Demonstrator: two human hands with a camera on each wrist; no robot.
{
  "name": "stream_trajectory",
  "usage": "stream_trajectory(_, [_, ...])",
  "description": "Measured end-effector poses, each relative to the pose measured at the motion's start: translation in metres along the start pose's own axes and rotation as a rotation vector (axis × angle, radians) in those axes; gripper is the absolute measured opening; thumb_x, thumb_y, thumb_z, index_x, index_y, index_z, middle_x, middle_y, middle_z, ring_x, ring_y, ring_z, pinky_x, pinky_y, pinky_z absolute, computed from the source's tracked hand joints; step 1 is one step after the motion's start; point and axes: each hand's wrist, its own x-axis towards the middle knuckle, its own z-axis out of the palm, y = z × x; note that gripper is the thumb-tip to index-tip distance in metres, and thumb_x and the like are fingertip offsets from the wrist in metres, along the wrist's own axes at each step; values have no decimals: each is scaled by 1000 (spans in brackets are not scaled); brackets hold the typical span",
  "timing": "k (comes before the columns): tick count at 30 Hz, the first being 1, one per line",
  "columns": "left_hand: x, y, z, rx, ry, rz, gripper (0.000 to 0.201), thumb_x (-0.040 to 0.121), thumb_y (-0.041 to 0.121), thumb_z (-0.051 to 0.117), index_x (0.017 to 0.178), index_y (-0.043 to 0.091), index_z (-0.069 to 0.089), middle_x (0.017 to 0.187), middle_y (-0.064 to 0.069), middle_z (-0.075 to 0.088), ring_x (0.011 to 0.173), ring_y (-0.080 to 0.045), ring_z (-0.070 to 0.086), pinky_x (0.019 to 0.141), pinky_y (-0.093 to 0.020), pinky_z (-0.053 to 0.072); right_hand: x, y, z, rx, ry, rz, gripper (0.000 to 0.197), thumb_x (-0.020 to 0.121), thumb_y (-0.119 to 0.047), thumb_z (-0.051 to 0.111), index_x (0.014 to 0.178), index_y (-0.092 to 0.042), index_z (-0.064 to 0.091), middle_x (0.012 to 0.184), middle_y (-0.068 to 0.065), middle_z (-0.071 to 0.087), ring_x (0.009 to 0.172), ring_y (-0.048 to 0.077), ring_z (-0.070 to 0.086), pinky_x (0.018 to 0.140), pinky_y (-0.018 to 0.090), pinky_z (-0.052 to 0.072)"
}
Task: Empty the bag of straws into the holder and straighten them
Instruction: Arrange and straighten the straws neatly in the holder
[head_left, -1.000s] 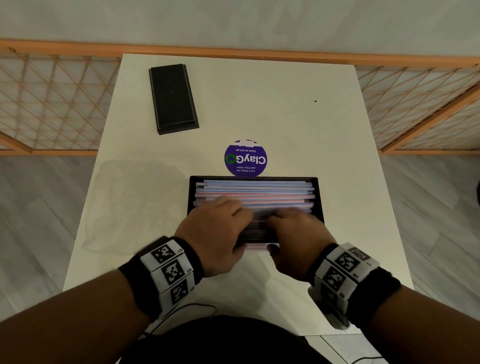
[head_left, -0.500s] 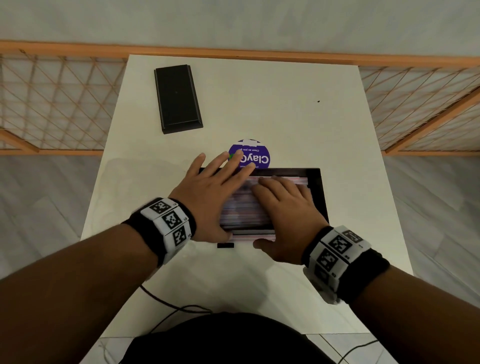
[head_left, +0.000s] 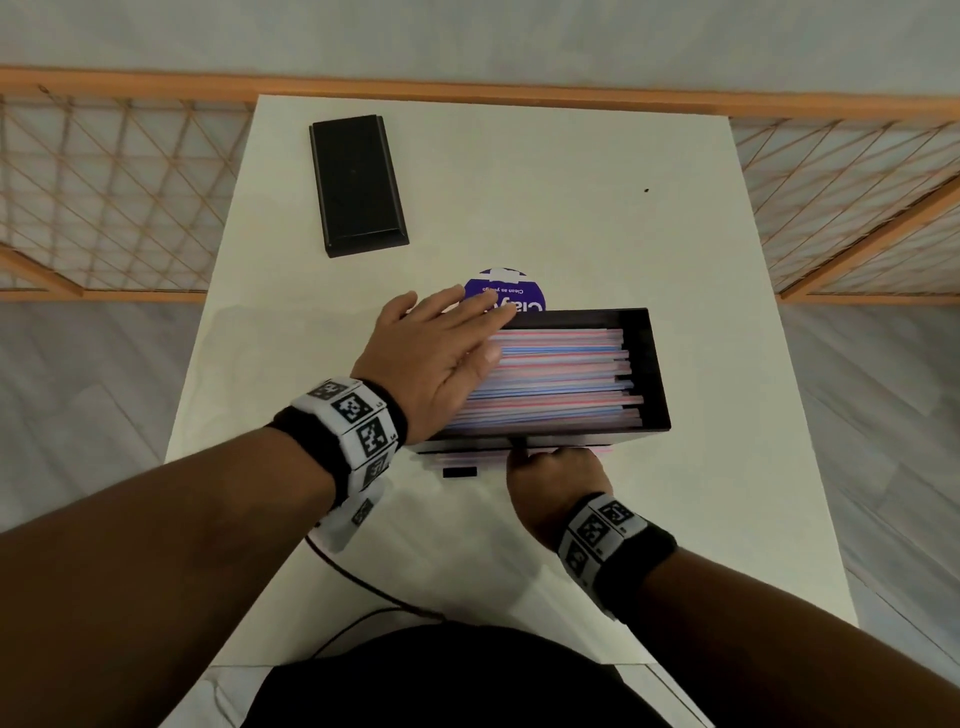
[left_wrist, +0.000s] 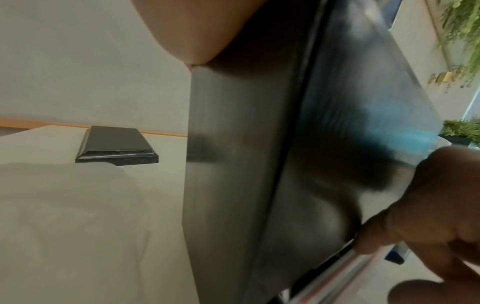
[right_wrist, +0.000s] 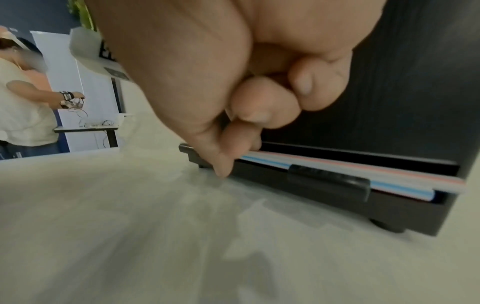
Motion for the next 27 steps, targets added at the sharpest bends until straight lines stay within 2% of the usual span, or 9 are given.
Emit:
stream_trajectory(2, [1,0,0,17,2,-2,66,98,59,9,155,38,35,162,11,34,152,-17,24,121,-46,13,3,-3,2,-77,53,67,31,68,-19,71,92,-1,76,59,7,69,53,28,68,51,33,53])
stream_trajectory(3, [1,0,1,26,-2,2,67,98,59,9,156,37,34,163,11,34,152,-17,24,121,-46,13,7,-2,9,-41,105,88,26,52,-17,79,72,0,75,44,4,60,37,26,59,39,31,48])
stream_trajectory(5, [1,0,0,26,-2,7,66,98,59,9,156,37,34,163,11,34,152,-17,25,120,-46,13,12,-1,22,40,152,67,19,41,-9,79,55,-1,69,37,5,53,28,27,51,32,30,42])
stream_trajectory(9, [0,1,0,22,22,14,65,99,57,12,155,35,37,160,10,39,148,-18,31,119,-47,17,16,4,26,11,215,46,4,51,-4,63,53,-4,66,43,11,56,33,30,53,38,35,47])
stream_trajectory(11, [0,1,0,31,23,23,64,99,57,13,154,34,37,160,9,40,148,-19,33,119,-47,18,18,6,30,14,202,38,8,56,-3,58,54,-4,66,46,12,57,35,30,54,41,37,49])
stream_trajectory(17, [-1,0,1,43,38,39,65,99,57,14,154,33,38,160,7,40,147,-19,34,118,-45,18,17,5,33,1,315,2,28,65,-3,39,51,-5,63,48,13,58,38,31,55,45,37,49])
stream_trajectory(21, [-2,-2,0,-114,70,39,66,99,57,16,152,28,44,160,6,40,150,-15,30,120,-42,13,-3,5,9,1,217,26,5,49,-2,62,49,-7,61,38,5,51,34,33,51,41,34,46])
stream_trajectory(23, [-2,-3,-5,-260,115,26,67,99,57,19,147,23,52,155,2,47,149,-15,32,123,-43,17,-17,4,-2,60,217,-14,20,46,1,72,51,-9,55,37,4,46,33,34,48,38,30,38])
stream_trajectory(27, [-1,-3,-24,-561,274,-51,65,98,55,26,130,16,67,140,-3,62,140,-9,42,119,-24,26,-47,8,-46,53,474,-57,32,50,-4,78,52,-13,48,39,3,43,28,24,37,45,23,19])
